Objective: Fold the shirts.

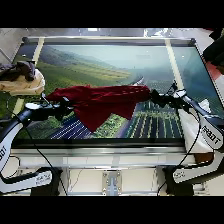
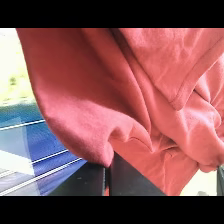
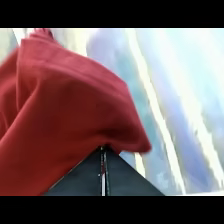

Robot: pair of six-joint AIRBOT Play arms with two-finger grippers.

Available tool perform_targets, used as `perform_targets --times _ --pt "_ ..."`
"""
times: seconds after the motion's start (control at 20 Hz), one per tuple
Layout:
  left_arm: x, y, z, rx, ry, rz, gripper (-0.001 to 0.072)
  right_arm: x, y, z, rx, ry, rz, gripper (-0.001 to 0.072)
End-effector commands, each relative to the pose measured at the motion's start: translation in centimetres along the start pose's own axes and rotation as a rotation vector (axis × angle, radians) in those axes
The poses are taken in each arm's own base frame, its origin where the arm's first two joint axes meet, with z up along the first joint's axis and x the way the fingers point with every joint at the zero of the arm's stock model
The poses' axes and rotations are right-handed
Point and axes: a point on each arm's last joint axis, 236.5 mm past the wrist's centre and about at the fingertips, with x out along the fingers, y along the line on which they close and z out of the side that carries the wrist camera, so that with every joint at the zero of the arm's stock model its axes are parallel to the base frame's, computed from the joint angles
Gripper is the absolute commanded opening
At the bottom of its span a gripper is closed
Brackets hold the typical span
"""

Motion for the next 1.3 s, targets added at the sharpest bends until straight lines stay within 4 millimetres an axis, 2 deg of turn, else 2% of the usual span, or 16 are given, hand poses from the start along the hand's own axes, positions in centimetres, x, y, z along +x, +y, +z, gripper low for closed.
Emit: perform_targets --times 0.0,0.05,0.1,0.2,0.3,0.5,0.6,0.7,0.85,0.95,1.0,1.1,1.15,1.25 --pt "0.0 -0.1 0.1 0.019 -0.005 0.000 0.0012 -0.3 0.9 1.6 0.001 -0.045 0.016 0.0249" --pt "0.0 -0.1 0.1 0.038 -0.004 0.000 0.0012 -0.6 1.9 1.0 -0.011 -0.003 0.039 0.0541" --pt "0.0 -0.1 0.1 0.042 -0.004 0.000 0.0012 -1.1 2.9 0.2 -0.041 0.045 0.060 0.0563" --pt "0.0 -0.1 0.1 0.042 -0.004 0.000 0.0012 -2.5 4.1 -0.5 -0.136 0.096 0.067 0.0562" --pt "0.0 -0.1 0.1 0.042 -0.004 0.000 0.0012 -3.4 3.4 -1.0 -0.140 0.120 0.025 0.0562" --pt "0.0 -0.1 0.1 0.042 -0.003 -0.001 0.0012 -1.9 1.2 -2.5 0.077 0.086 0.021 0.0565" --pt "0.0 -0.1 0.1 0.043 -0.003 -0.001 0.0012 -0.9 -0.3 -1.7 0.241 -0.008 0.028 0.0565" --pt "0.0 -0.1 0.1 0.042 -0.004 -0.002 0.0012 -0.5 -1.0 -0.3 0.274 -0.068 0.021 0.0564" --pt "0.0 -0.1 0.1 0.041 -0.005 -0.003 0.0012 0.4 -0.3 1.5 0.266 -0.090 0.032 0.0539" --pt "0.0 -0.1 0.1 0.041 -0.005 -0.003 0.0012 1.7 0.6 1.5 0.258 -0.035 0.055 0.0534" --pt "0.0 -0.1 0.1 0.040 -0.005 -0.003 0.0012 2.2 1.1 1.3 0.246 -0.002 0.068 0.0435" --pt "0.0 -0.1 0.1 0.040 -0.005 -0.003 0.0012 2.5 2.3 1.5 0.207 0.023 0.092 0.0128" --pt "-0.1 -0.2 0.1 0.042 -0.006 -0.004 0.0012 2.3 2.8 1.9 0.179 0.015 0.103 0.0026" --pt "-0.6 -0.7 0.4 0.079 -0.022 -0.015 0.0012 1.6 4.7 2.4 0.101 0.033 0.145 0.0015"
